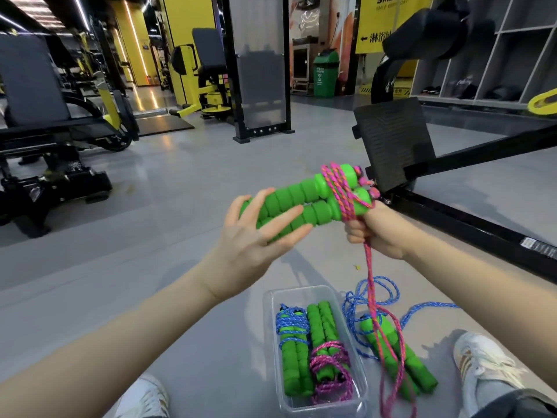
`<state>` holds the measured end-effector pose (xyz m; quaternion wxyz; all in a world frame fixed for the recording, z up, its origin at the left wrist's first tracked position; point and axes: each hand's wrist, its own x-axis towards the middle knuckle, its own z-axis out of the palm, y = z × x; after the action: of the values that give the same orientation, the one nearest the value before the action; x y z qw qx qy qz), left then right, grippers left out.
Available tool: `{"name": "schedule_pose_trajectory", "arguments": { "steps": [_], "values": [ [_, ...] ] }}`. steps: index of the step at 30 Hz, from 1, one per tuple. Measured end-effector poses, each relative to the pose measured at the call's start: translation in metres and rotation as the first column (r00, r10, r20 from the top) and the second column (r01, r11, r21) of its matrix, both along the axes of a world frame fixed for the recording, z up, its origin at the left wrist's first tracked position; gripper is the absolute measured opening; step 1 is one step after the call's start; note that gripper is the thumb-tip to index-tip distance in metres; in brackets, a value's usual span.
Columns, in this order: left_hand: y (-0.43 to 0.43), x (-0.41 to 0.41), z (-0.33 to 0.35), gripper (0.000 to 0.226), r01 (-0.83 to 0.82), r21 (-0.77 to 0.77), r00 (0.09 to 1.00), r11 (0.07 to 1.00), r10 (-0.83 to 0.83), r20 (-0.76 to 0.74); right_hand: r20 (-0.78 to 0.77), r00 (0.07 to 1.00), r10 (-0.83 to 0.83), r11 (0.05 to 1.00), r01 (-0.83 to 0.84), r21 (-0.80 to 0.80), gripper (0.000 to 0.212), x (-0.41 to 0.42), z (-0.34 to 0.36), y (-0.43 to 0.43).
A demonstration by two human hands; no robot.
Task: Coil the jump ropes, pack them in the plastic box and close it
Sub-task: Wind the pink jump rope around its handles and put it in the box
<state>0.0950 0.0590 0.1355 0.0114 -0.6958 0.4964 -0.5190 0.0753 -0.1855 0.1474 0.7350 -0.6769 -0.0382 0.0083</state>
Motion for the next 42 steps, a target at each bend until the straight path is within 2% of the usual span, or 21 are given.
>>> {"name": "schedule_pose_trajectory", "arguments": {
  "steps": [3,7,9,14,21,24,26,29,31,35,38,42],
  "values": [
    [0.006,0.011,-0.002,0.053,-0.088,-0.012,0.996,0.996,0.088,-0.023,-0.065,0.998,-0.011,1.000,0.009,-0.018,0.048,0.003,-0.003,0.014],
    [0.013,0.019,-0.004,0.050,-0.213,-0.004,0.977,0.977,0.213,-0.017,-0.083,0.997,0.000,1.000,-0.001,-0.013,0.026,-0.001,-0.002,0.024],
    [0.019,0.026,-0.005,0.048,-0.261,-0.012,0.965,0.965,0.260,-0.017,-0.127,0.992,0.009,0.999,-0.015,-0.042,0.025,-0.003,-0.003,0.028],
    [0.037,0.039,-0.016,0.049,-0.356,0.027,0.934,0.934,0.357,-0.032,-0.231,0.966,0.119,0.975,-0.157,-0.156,0.025,-0.013,0.004,0.040],
    [0.057,0.037,-0.016,0.049,-0.438,0.227,0.895,0.870,0.445,0.023,-0.293,0.910,0.294,0.849,-0.389,-0.357,0.031,-0.021,0.033,0.039],
    [0.063,0.037,-0.016,0.051,-0.435,0.332,0.893,0.837,0.449,0.036,-0.267,0.902,0.341,0.786,-0.429,-0.445,0.029,-0.027,0.045,0.036],
    [0.066,0.036,-0.017,0.050,-0.401,0.382,0.909,0.832,0.414,0.052,-0.198,0.928,0.315,0.756,-0.372,-0.539,0.026,-0.029,0.052,0.035],
    [0.061,0.028,-0.024,0.040,-0.285,0.417,0.957,0.863,0.277,0.082,0.015,0.966,0.258,0.675,-0.169,-0.718,0.029,-0.026,0.060,0.030],
    [0.054,0.020,-0.030,0.038,-0.200,0.437,0.980,0.877,0.186,0.075,0.146,0.962,0.230,0.648,-0.039,-0.760,0.036,-0.024,0.063,0.024],
    [0.035,0.007,-0.032,0.038,-0.053,0.457,0.999,0.888,0.043,0.033,0.305,0.943,0.131,0.681,0.138,-0.719,0.044,-0.020,0.065,0.011],
    [0.019,-0.008,-0.032,0.033,0.036,0.429,0.999,0.903,-0.046,0.013,0.315,0.944,0.094,0.724,0.153,-0.673,0.049,-0.016,0.059,0.003],
    [-0.008,-0.036,-0.020,0.027,0.164,0.284,0.987,0.945,-0.159,-0.038,0.262,0.964,0.050,0.837,0.103,-0.538,0.054,-0.006,0.043,-0.008]
  ]
}}
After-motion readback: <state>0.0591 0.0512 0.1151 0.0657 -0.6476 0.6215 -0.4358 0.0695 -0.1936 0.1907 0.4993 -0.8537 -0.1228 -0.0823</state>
